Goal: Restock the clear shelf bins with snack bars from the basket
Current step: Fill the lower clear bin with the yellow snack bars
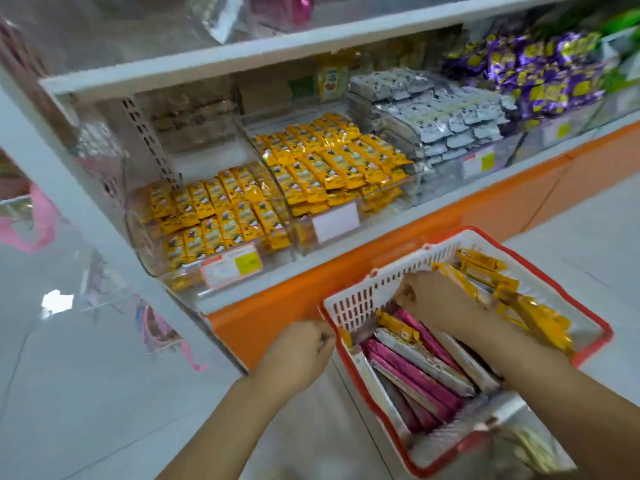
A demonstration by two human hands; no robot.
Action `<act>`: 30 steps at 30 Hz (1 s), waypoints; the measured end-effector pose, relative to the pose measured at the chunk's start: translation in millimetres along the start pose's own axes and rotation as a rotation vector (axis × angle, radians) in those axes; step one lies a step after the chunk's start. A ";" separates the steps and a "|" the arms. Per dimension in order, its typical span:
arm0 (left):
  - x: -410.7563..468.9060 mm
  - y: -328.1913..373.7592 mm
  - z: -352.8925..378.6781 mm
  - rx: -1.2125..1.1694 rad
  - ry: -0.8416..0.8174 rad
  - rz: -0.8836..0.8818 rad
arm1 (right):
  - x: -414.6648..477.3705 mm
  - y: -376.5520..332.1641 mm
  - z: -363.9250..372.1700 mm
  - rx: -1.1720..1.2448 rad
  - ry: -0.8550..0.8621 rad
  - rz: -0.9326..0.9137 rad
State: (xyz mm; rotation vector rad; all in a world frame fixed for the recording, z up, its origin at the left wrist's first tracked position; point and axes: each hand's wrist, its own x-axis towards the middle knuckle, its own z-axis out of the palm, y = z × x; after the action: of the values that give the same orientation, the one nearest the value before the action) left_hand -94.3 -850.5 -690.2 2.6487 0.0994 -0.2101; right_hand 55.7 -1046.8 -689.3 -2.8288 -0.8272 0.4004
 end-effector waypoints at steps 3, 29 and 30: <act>6.5 -1.4 38.7 0.064 -0.156 0.036 | -11.7 46.4 23.5 -0.121 -0.023 0.061; 75.0 22.0 51.9 0.137 -0.330 -0.255 | 40.0 134.3 83.8 0.362 0.187 0.393; 73.8 25.0 48.2 0.115 -0.347 -0.264 | 32.9 127.1 75.1 0.510 0.179 0.413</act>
State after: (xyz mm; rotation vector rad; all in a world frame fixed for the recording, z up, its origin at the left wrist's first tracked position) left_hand -25.2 -892.6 -733.1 2.6604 0.3304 -0.7780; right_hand 123.7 -1128.2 -797.1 -2.4802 -0.0751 0.3412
